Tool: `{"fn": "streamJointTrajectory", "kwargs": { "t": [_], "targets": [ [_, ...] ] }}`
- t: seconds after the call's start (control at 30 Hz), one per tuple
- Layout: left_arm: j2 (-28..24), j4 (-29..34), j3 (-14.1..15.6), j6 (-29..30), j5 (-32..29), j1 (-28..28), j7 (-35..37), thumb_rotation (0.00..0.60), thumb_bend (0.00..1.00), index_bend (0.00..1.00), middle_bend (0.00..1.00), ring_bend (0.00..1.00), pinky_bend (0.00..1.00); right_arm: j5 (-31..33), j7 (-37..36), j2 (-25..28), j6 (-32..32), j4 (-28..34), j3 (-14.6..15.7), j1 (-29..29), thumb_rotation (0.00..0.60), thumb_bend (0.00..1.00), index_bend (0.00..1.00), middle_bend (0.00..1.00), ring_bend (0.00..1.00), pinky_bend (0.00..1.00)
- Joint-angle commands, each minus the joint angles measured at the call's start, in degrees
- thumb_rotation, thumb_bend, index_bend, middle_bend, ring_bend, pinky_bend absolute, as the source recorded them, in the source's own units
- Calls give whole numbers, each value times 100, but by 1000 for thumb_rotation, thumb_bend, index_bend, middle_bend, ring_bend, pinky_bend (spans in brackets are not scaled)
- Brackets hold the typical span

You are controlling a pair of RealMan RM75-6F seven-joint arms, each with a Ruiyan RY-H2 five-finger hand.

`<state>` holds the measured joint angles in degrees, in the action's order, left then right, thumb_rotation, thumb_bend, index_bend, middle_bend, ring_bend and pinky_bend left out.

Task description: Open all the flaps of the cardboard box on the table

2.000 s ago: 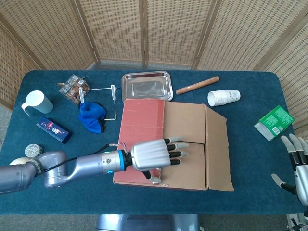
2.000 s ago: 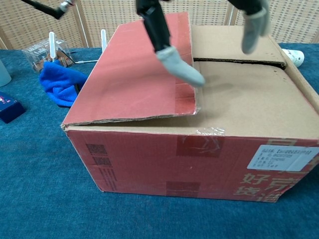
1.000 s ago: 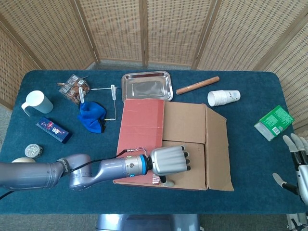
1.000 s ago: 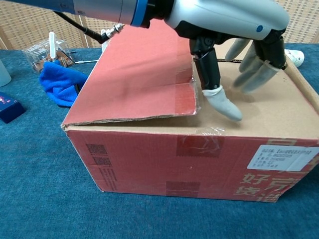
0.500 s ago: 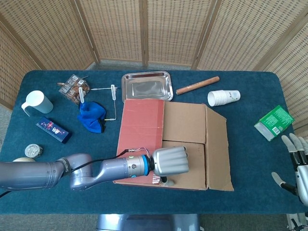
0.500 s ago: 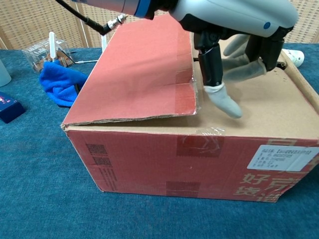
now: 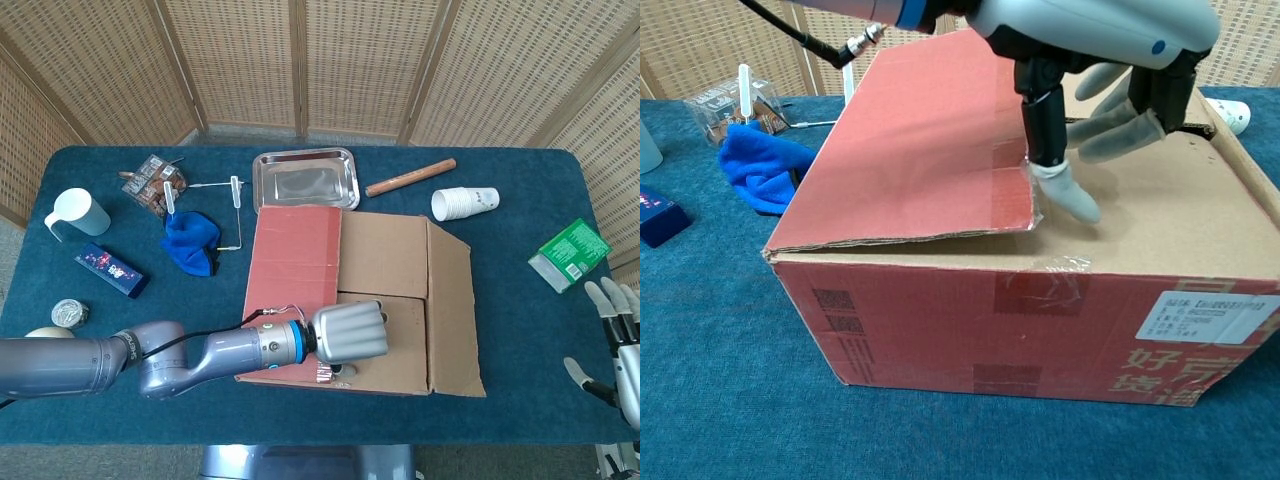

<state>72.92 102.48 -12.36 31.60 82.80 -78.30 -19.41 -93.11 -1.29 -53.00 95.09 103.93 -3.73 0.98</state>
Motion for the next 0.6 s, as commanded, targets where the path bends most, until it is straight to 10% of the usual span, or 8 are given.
{"fn": "streamJointTrajectory", "kwargs": {
  "t": [0.03, 0.6],
  "targets": [
    [70, -57, 73, -63, -24, -40, -62, 455, 349, 646, 703, 479, 481, 8, -21, 8, 45, -10, -18, 16, 600, 197, 0, 0, 0, 0],
    [1, 64, 176, 110, -183, 14, -170, 479, 355, 743, 835, 540, 581, 26, -154, 27, 86, -42, -51, 28, 600, 196, 0, 0, 0, 0]
  ]
}}
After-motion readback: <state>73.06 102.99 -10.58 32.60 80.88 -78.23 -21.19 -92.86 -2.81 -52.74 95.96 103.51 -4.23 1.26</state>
